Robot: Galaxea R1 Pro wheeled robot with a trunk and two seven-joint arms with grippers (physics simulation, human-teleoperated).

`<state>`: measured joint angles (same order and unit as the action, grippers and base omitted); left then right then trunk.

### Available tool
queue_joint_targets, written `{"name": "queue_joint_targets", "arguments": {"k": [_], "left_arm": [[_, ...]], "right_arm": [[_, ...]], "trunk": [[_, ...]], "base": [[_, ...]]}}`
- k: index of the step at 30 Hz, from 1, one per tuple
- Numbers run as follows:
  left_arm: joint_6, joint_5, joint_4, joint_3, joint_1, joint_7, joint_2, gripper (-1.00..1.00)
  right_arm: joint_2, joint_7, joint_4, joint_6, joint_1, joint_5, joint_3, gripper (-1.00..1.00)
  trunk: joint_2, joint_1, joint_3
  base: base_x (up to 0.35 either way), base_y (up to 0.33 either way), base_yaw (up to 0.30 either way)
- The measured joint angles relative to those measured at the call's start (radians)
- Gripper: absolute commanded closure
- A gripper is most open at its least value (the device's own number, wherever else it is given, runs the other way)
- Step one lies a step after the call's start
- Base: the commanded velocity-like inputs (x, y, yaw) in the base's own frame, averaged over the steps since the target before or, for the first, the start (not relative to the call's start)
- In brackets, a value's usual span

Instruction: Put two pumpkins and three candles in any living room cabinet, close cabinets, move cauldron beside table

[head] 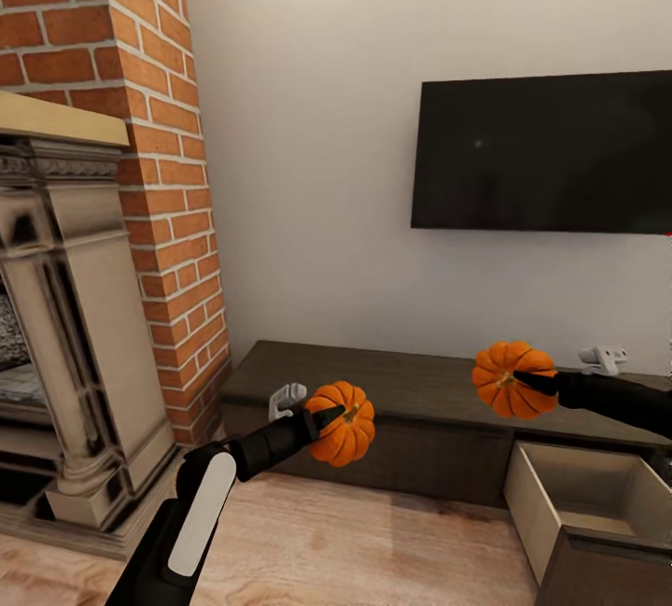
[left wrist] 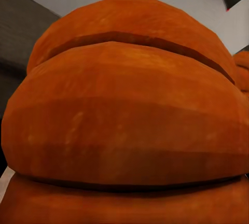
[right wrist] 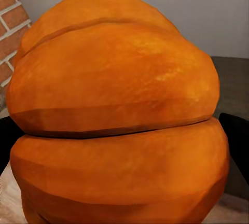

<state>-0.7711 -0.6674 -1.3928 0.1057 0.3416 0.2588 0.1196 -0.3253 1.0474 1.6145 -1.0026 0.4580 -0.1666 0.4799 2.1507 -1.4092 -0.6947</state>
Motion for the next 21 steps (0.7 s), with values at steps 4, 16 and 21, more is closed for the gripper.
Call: {"name": "queue_joint_targets", "arguments": {"k": [4, 16, 21], "left_arm": [[0.002, 0.0, 0.006, 0.001, -0.001, -0.002, 0.0, 1.0], [0.036, 0.018, 0.111, 0.002, 0.0, -0.009, 0.0, 1.0], [0.071, 0.019, 0.17, 0.0, 0.005, -0.009, 0.0, 1.0]], "right_arm": [[0.002, -0.001, 0.0, -0.001, -0.001, 0.0, -0.001, 1.0], [-0.001, 0.011, 0.0, 0.009, -0.021, -0.005, -0.034, 1.0], [0.002, 0.014, 0.0, 0.011, -0.043, -0.003, -0.038, 1.0]], "trunk": [[-0.028, 0.015, 0.006], [-0.112, 0.061, 0.024], [-0.147, 0.081, 0.032]], "base": [[0.0, 0.0, -0.031], [0.0, 0.0, -0.003], [0.0, 0.0, 0.0]]}}
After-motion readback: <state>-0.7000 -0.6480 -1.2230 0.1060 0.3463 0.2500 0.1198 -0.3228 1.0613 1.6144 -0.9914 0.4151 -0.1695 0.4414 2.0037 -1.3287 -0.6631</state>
